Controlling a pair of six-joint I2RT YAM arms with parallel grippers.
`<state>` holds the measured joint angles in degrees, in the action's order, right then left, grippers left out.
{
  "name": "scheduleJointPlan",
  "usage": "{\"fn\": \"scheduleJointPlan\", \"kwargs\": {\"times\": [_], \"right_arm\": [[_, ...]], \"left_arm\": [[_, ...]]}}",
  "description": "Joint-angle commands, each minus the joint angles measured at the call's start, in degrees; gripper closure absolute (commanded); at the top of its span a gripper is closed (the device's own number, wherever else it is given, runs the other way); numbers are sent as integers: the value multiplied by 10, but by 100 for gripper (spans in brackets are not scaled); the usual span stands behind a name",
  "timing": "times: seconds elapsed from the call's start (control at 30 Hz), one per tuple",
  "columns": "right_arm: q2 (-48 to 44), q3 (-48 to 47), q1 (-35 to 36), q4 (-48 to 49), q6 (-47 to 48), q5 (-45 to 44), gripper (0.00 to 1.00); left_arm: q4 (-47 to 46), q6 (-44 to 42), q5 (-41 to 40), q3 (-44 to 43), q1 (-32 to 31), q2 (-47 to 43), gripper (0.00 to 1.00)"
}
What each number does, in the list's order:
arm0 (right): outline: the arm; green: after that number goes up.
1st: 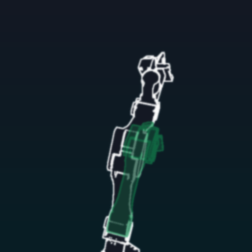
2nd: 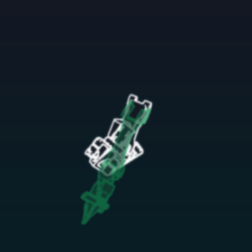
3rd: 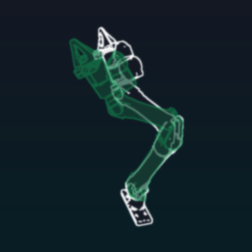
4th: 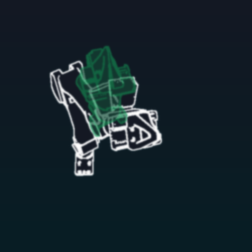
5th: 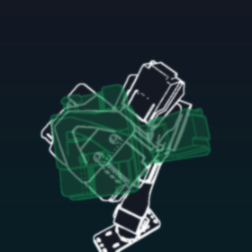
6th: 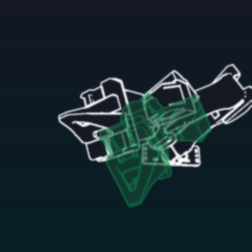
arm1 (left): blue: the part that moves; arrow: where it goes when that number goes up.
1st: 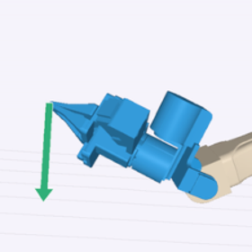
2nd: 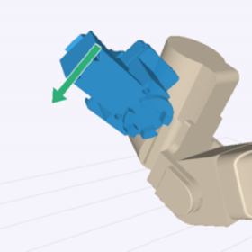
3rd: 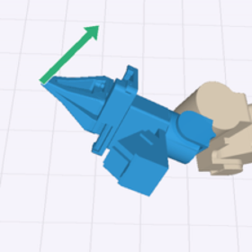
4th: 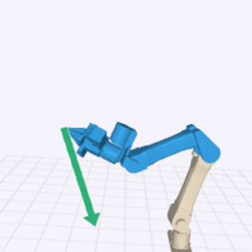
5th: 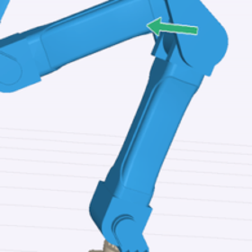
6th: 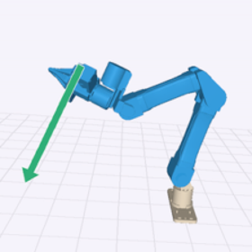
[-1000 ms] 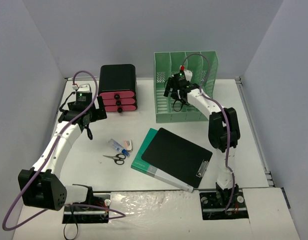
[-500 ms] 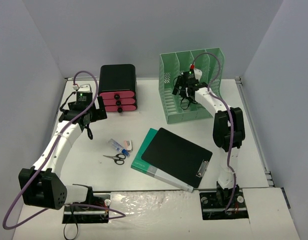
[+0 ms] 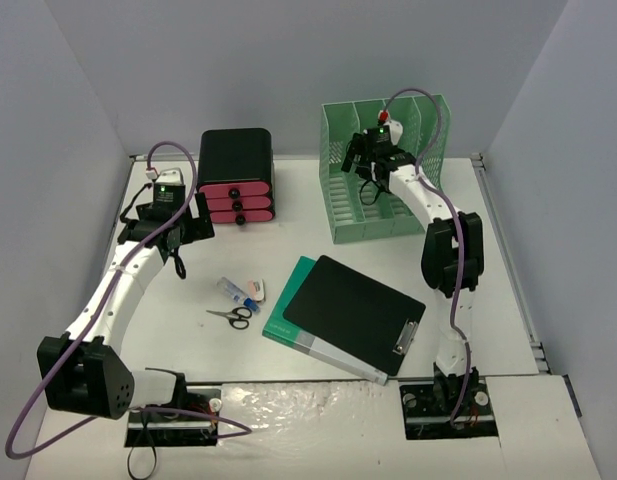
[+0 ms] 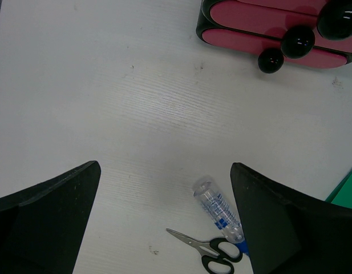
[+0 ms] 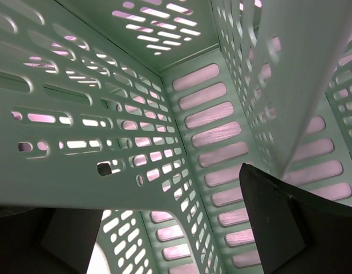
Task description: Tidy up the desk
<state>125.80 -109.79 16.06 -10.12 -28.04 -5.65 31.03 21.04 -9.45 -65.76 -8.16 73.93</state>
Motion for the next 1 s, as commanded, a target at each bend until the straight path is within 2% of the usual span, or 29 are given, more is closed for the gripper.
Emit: {"fn": "scheduleJointPlan", "kwargs": {"times": [0.0,0.23,0.37,0.53,0.77,0.97], "right_arm": [[-54,19,9,16,-11,1,8],[-150,101,48,12,-22,-18,8],[-203,100,82,-6,-16,-51,7],[-232,85,109,-35,-22,-31,7],[-201,63,145,-35,-26,38,8],[-113,-39,166,-35,-10,85,8]], "left_arm": [[-14,-9,-9,-17,3,-17,3],[-26,-5,-2,-9,3,-15,3],[-31,-3,-1,-5,3,-13,3],[-38,4,5,-4,3,-10,3],[-44,10,7,-7,3,-5,3],[-51,17,11,-8,3,5,3]]}}
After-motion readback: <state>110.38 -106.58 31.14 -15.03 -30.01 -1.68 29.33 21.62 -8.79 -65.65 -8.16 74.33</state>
